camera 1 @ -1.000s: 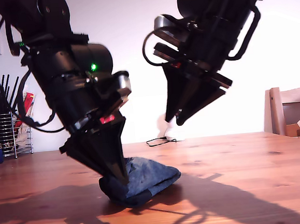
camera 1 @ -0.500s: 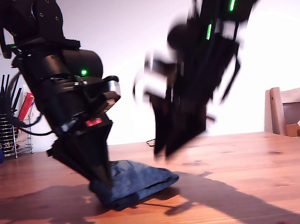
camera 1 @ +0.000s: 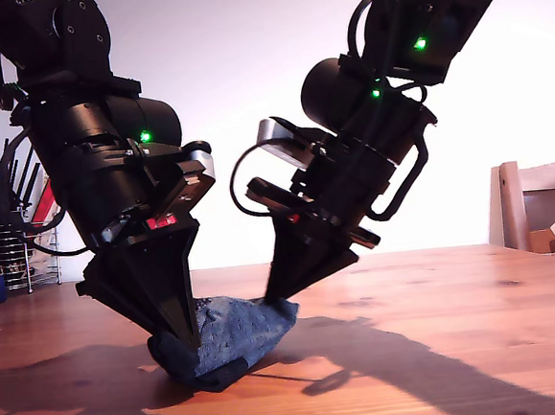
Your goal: Fold the socks in front of you. After folding them, place them to the right side.
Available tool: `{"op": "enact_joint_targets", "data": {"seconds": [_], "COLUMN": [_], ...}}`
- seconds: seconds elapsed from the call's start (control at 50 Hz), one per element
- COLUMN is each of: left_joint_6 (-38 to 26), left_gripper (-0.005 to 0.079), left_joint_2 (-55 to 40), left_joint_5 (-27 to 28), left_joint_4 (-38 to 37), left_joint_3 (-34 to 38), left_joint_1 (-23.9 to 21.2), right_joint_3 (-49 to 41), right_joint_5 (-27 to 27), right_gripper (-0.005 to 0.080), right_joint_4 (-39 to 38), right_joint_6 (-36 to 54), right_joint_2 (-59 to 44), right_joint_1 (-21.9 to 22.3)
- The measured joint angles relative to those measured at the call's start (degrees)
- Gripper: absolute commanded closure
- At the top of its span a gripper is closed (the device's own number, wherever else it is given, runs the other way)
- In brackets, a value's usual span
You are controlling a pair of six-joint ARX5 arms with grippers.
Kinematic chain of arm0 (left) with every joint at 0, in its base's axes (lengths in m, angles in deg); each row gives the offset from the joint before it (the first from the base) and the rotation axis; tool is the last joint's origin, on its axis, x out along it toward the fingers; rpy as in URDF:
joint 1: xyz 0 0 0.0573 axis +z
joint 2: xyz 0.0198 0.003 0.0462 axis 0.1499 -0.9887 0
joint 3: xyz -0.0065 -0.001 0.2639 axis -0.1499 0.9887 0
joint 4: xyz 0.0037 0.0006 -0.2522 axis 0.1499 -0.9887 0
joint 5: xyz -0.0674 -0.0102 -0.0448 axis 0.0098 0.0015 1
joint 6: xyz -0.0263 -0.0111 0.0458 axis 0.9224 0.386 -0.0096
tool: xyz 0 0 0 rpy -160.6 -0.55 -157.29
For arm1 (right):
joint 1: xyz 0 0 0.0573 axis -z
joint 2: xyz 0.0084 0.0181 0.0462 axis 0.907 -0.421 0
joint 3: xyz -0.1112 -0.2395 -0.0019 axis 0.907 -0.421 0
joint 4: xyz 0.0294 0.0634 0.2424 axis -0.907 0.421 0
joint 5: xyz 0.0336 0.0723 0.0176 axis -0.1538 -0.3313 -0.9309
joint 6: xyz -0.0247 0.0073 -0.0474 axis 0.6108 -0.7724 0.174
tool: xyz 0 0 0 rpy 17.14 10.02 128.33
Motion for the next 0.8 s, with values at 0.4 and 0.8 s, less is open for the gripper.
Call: {"op": "enact_joint_targets", "data": {"seconds": [0.4, 0.8], "left_joint_6": [-0.63, -0.79], "left_gripper": [0.0766, 0.0766], "left_joint_2": [0.0, 0.0], "left_joint_5": [0.0, 0.0], "left_joint_4": [-0.26, -0.68], "left_joint_3": [0.0, 0.0], "left_joint_1": [0.0, 0.04], "right_joint_3": [6.23, 8.76], "right_joint_5": [2.14, 1.51], "right_gripper": [0.0529, 0.0761], "right_joint_4": [10.51, 13.05], "right_joint_6": [1.75, 3.08], "right_joint_2": [-0.44, -0.44], "right_joint_1": [0.83, 0.96]}}
